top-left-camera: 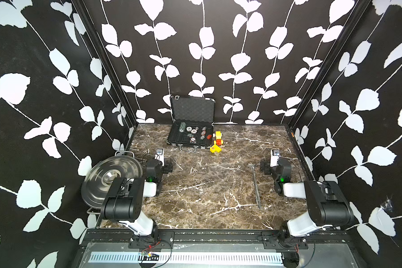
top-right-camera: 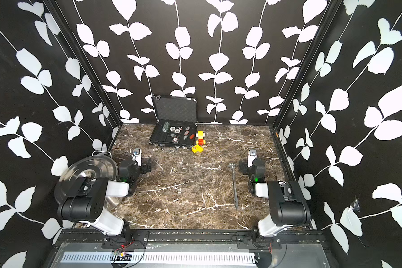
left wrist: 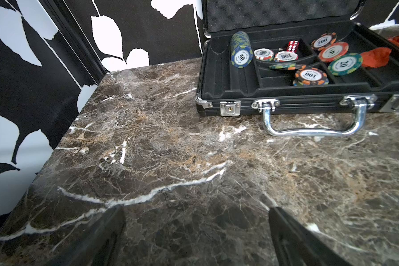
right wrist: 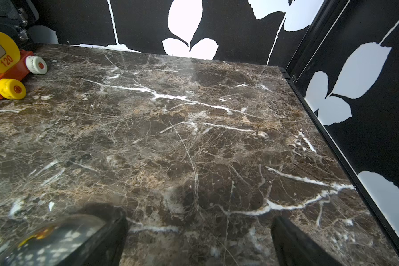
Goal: Stir the soup with a spoon
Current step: Move the pan to the center of the board.
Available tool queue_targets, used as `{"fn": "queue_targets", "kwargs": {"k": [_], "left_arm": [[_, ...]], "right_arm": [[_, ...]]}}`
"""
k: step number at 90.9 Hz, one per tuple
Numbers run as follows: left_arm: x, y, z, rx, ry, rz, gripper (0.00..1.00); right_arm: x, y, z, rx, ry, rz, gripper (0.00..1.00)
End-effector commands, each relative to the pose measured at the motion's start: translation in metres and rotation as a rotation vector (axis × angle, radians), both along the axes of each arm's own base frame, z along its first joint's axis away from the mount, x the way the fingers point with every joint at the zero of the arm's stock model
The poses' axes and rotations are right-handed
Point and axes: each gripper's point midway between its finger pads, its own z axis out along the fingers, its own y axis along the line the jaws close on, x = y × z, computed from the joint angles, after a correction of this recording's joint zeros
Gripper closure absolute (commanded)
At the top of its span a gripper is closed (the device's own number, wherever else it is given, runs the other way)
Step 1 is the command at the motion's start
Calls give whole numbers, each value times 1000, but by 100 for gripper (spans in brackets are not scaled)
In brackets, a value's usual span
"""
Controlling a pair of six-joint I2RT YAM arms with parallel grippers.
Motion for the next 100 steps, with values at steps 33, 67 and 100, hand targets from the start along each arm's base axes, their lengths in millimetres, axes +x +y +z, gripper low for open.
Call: {"fn": "queue_targets", "kwargs": {"k": [33, 67, 100], "left_arm": [[4, 1, 9, 3, -26, -6, 1], [5, -13, 15, 5, -26, -92, 1], [15, -48, 64, -9, 78, -225, 1]], "right_arm": [[2, -3, 8, -2, -29, -12, 1], [3, -3, 9, -2, -30, -13, 1], [-2, -22, 55, 33, 53, -152, 1]]}}
